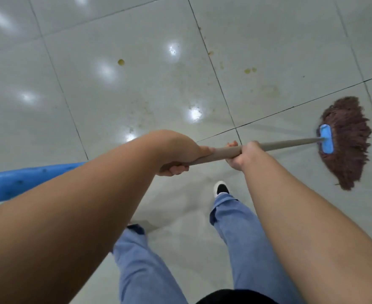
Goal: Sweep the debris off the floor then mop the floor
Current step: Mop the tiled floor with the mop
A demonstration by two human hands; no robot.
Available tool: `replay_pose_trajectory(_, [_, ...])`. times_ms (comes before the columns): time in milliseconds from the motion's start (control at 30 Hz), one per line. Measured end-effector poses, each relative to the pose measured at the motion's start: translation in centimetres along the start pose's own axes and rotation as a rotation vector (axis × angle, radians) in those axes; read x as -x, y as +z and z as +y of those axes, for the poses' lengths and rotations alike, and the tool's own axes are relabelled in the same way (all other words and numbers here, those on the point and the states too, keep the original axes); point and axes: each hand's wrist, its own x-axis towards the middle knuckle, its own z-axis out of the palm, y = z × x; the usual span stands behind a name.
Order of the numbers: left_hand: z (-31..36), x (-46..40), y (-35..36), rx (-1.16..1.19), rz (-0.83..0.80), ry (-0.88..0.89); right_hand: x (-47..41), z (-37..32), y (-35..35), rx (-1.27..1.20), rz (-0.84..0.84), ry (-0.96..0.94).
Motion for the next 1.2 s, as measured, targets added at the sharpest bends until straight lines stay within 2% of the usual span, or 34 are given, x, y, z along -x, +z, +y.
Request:
replay_pose_trajectory(167, [-16.1,3.5,-4.6,-0.036,0.039,-0.084,5.2,14.7,7.1,-0.005,-0.058,0.041])
replay_pose_trajectory(333, [-34.6,9.6,-8.3,0.042,0.116,-0.221,12.5,31.9,14.2,0.124,-0.127,0.168])
replay_pose_trajectory(467, [-46.8,14.1,-8.5,0.158,0.122,-0.341,17.0,43.4,17.2,0.202,-0.166,0.306])
replay_pose_trajectory(567, [-52.3,15.9,-6.2,0.245,0.116,-0.387,18.8,48.5,16.6,0.294,-0.163,0.379])
replay_pose_trajectory(667, [-54.1,15.5,-3.2,0.313,0.089,-0.372,18.7,50.0,14.6,0.319,-0.176,0.384])
replay_pose_trajectory(833, [-52.4,15.3,3.9,0.461,0.051,-0.369,17.9,49.3,8.8,0.448,-0.140,0.325])
replay_pose_trajectory(1000, [-46.9,15.7,13.4,0.544,0.025,-0.362,16.3,45.8,0.7,0.559,-0.130,0.295])
replay_pose_trajectory(1200, [-39.1,16.1,23.0,0.703,-0.028,-0.280,14.7,39.6,-8.3,0.678,-0.208,0.188])
